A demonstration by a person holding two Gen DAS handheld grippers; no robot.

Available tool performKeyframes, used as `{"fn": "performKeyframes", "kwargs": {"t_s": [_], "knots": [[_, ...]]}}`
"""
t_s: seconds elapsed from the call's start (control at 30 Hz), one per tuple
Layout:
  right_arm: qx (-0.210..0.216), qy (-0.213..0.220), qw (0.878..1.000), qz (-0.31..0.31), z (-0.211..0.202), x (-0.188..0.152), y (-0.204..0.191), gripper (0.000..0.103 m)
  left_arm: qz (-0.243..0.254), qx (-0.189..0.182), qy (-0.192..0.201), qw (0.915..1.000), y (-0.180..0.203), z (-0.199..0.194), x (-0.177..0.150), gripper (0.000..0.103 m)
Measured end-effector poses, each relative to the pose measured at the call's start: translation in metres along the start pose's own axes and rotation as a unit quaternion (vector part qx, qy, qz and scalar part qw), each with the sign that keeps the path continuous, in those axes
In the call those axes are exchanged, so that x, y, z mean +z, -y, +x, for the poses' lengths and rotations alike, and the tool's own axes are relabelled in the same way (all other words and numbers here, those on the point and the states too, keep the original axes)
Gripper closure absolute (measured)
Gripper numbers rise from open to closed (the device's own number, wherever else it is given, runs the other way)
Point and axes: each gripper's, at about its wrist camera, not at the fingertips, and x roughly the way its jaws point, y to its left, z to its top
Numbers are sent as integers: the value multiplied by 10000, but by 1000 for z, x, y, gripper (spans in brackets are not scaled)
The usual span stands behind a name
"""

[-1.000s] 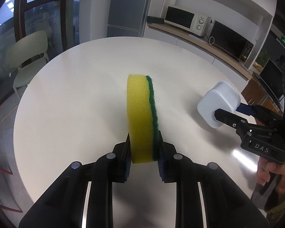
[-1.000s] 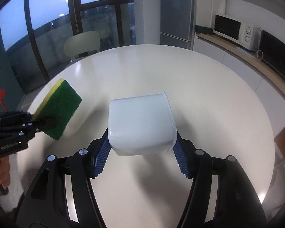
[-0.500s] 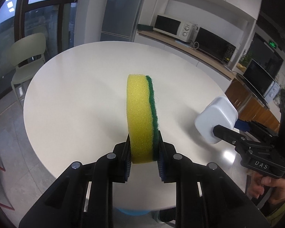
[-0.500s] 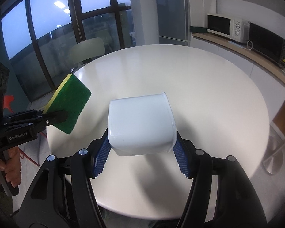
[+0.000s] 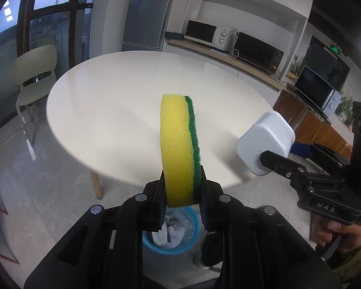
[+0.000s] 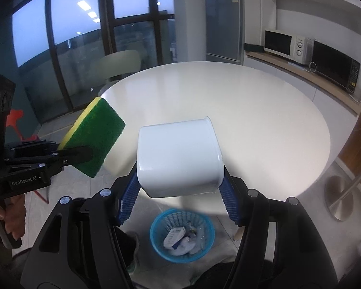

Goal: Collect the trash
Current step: 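Carry the sponge and white container down over the blue wastebasket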

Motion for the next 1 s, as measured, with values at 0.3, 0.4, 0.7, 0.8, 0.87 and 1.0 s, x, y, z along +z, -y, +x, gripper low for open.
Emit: {"fn": "performKeyframes", "kwargs": {"t_s": [0.3,0.4,0.7,0.8,0.87,1.0], "knots": [[89,-265,9995,157,-16,-45,-5,45,141,-68,-287,9995,4,-14,-44,82],[137,-395,9989,230,-16,-55,-1,45,123,-129,-418,9990,2,-12,-56,82],[173,-914,9951,337,1,-97,3,45,296,-125,-858,9958,6,10,-90,82],[181,-1128,9926,414,18,-109,6,45,139,-146,-1048,9943,-1,27,-95,82],[165,-1266,9908,442,31,-116,6,45,107,-122,-1133,9934,-5,36,-100,82],[136,-1559,9855,657,61,-136,13,45,-48,-69,-1218,9925,-13,55,-109,82]]}}
